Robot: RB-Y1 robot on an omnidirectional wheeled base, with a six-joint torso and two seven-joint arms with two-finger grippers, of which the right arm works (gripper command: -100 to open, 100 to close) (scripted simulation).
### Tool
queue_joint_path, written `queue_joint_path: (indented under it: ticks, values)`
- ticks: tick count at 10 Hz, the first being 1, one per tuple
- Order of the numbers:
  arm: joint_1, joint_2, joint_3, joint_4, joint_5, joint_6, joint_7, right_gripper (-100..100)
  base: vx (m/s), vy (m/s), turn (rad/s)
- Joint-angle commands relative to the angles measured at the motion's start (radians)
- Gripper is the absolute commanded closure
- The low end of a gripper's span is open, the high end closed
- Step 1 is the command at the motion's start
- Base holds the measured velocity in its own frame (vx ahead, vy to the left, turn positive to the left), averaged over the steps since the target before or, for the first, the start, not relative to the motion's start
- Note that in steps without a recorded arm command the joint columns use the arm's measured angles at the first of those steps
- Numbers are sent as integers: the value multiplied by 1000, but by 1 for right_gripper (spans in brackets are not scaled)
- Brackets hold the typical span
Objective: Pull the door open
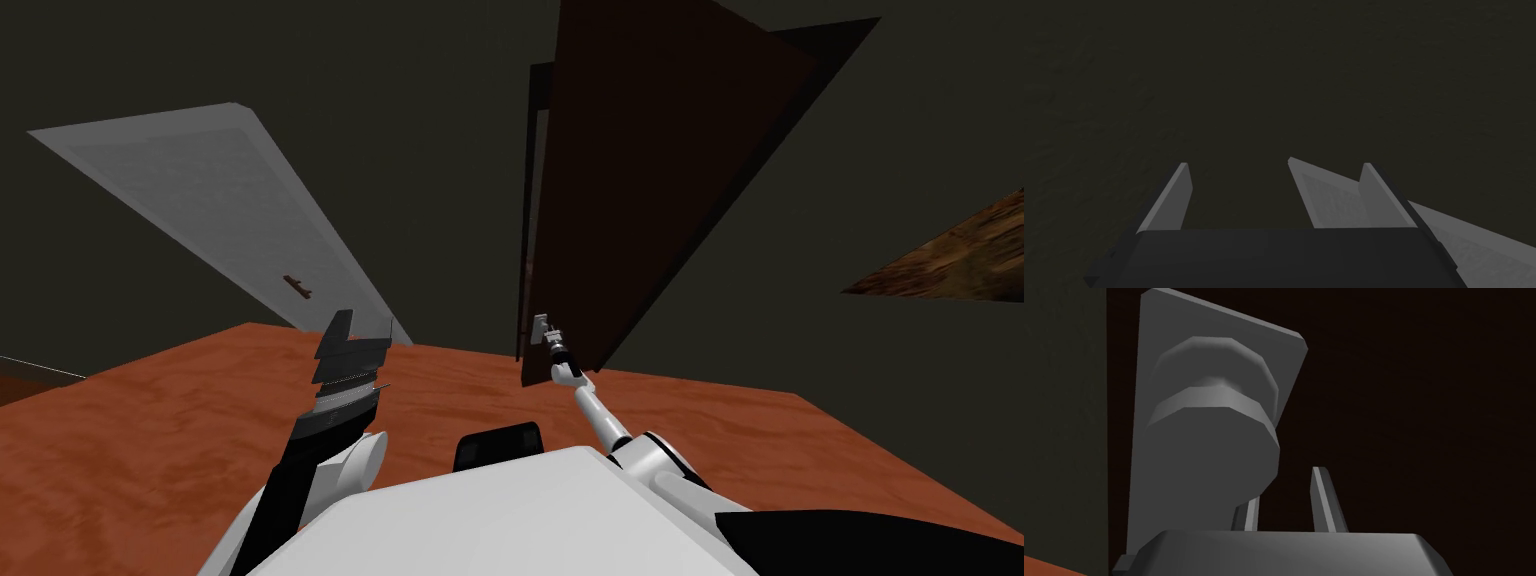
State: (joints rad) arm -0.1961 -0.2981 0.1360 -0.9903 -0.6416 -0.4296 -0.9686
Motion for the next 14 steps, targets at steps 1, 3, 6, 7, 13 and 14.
queue_joint_path:
  ticks: [1, 3, 6, 7, 13, 14]
  values:
    - [-12, 27, 26, -13, -25, 0, -45, -100, -102, -53, 11]
    - [-9, 39, 34, -31, -59, 12, -89, -100, -105, -47, 10]
    - [-6, 52, 43, -51, -99, 25, -140, -100, -87, -27, 2]
    - [-5, 58, 46, -59, -114, 31, -160, -100, -67, -38, -8]
    - [-22, 24, -3, -54, -134, 120, -146, -100, -6, 15, -53]
    - [-22, 24, -3, -54, -134, 120, -146, -100, 2, 15, 3]
